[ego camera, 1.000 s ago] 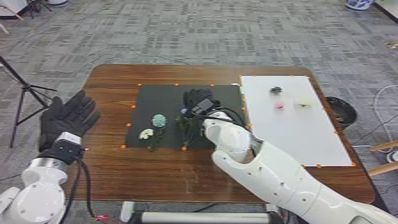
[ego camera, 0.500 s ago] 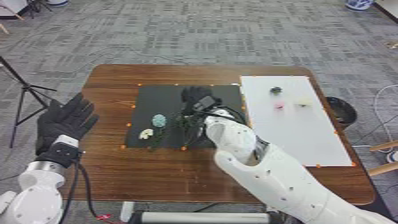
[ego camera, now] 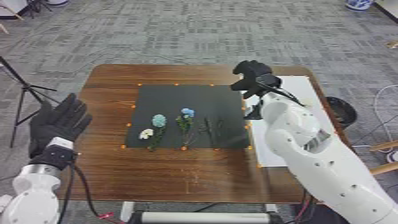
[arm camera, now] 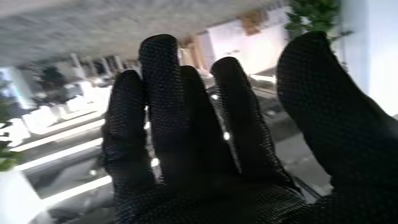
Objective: Arrange flowers
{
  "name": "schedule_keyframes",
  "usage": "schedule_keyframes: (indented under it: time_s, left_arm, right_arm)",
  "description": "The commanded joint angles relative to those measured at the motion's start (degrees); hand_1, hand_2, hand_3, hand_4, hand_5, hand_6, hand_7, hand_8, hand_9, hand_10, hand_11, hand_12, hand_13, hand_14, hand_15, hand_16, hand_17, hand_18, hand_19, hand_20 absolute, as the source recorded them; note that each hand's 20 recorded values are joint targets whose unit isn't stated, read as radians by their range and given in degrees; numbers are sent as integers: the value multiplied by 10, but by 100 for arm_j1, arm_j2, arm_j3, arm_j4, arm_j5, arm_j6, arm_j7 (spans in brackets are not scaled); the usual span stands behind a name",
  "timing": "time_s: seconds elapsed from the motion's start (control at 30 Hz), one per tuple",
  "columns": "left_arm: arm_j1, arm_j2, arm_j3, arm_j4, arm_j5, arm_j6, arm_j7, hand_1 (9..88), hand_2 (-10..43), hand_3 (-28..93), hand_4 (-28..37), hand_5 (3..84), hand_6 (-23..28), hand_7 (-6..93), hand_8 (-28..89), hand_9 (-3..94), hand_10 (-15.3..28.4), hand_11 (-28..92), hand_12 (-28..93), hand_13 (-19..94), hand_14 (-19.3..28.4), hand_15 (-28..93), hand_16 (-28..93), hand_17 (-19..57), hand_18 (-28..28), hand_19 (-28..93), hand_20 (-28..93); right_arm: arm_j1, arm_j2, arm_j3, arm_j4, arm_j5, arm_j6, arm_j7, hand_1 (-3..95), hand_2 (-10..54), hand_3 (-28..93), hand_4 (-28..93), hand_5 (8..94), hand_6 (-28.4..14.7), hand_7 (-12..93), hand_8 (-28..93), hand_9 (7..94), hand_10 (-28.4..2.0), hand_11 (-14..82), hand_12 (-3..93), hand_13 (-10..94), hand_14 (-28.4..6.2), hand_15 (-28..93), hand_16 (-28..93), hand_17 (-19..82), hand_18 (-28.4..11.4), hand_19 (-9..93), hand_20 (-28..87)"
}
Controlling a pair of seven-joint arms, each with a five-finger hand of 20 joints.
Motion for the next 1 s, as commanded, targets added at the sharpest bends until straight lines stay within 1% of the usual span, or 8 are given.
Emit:
schedule_keyframes:
  time_s: [0.03, 0.27, 0.37, 0.63, 0.73, 0.77, 0.9, 1.0]
  left_arm:
    - [168, 14, -84, -63, -120, 141, 243, 248, 174, 663, -283, 410, 76, 115, -94, 291, 139, 158, 55, 192, 113, 158, -64, -61, 111, 256, 78]
    - [175, 22, -67, -75, -142, 145, 252, 250, 174, 662, -283, 412, 76, 117, -95, 293, 138, 163, 56, 193, 111, 160, -64, -61, 110, 255, 79]
    - [171, 24, -35, -125, -154, 379, 257, 251, 175, 661, -283, 412, 76, 118, -95, 291, 138, 163, 55, 193, 111, 161, -65, -61, 110, 256, 81]
    - [130, 42, 2, -107, -123, 271, 279, 251, 176, 664, -283, 411, 77, 118, -95, 277, 134, 161, 52, 188, 108, 160, -65, -61, 109, 257, 81]
    - [69, 52, 99, -104, -103, 183, 224, 251, 176, 665, -283, 411, 77, 117, -95, 277, 134, 162, 51, 188, 108, 160, -64, -61, 109, 256, 81]
    - [32, 61, 167, -112, -92, 208, 245, 250, 176, 665, -283, 411, 76, 117, -95, 276, 134, 161, 51, 188, 108, 160, -65, -61, 109, 256, 81]
    - [-53, -16, 287, -119, -86, 129, 230, 250, 175, 666, -283, 410, 76, 116, -95, 276, 133, 160, 50, 188, 108, 159, -65, -60, 108, 255, 81]
    - [-85, -44, 339, -126, -72, 166, 249, 250, 175, 666, -283, 409, 76, 117, -95, 277, 133, 160, 50, 188, 108, 159, -65, -60, 108, 255, 81]
  right_arm:
    - [-425, 675, 622, 53, -237, -284, 284, 393, -95, 817, -261, 516, -49, 135, -110, 477, -159, 119, 133, 511, -139, 529, 149, 250, -235, 779, 300]
    - [-411, 724, 666, 349, -657, -701, 347, 418, -95, 818, -272, 520, -44, 137, -111, 477, -146, 119, 129, 531, -128, 546, 153, 254, -234, 782, 312]
    - [-534, 698, 857, 465, -486, -701, 83, 422, -95, 818, -277, 522, -41, 137, -112, 478, -142, 118, 127, 534, -126, 546, 154, 256, -233, 782, 317]
    - [-509, 621, 745, 774, -632, -985, 110, 429, -95, 825, -281, 520, -36, 142, -115, 468, -130, 118, 123, 536, -116, 549, 157, 257, -228, 780, 324]
    - [-543, 603, 736, 908, -608, -807, 101, 441, -95, 827, -282, 532, -28, 151, -115, 479, -124, 122, 123, 545, -110, 548, 158, 259, -226, 778, 328]
    - [-557, 591, 755, 926, -568, -868, 109, 451, -95, 821, -282, 539, -24, 161, -124, 487, -122, 125, 121, 551, -104, 535, 189, 263, -224, 776, 336]
    - [-602, 560, 718, 973, -587, -838, 104, 477, -95, 798, -283, 545, -17, 169, -129, 501, -115, 129, 120, 565, -85, 517, 251, 272, -221, 777, 348]
    - [-645, 506, 670, 965, -549, -679, 10, 485, -95, 787, -283, 554, -12, 174, -130, 515, -109, 134, 122, 570, -81, 515, 260, 275, -221, 778, 349]
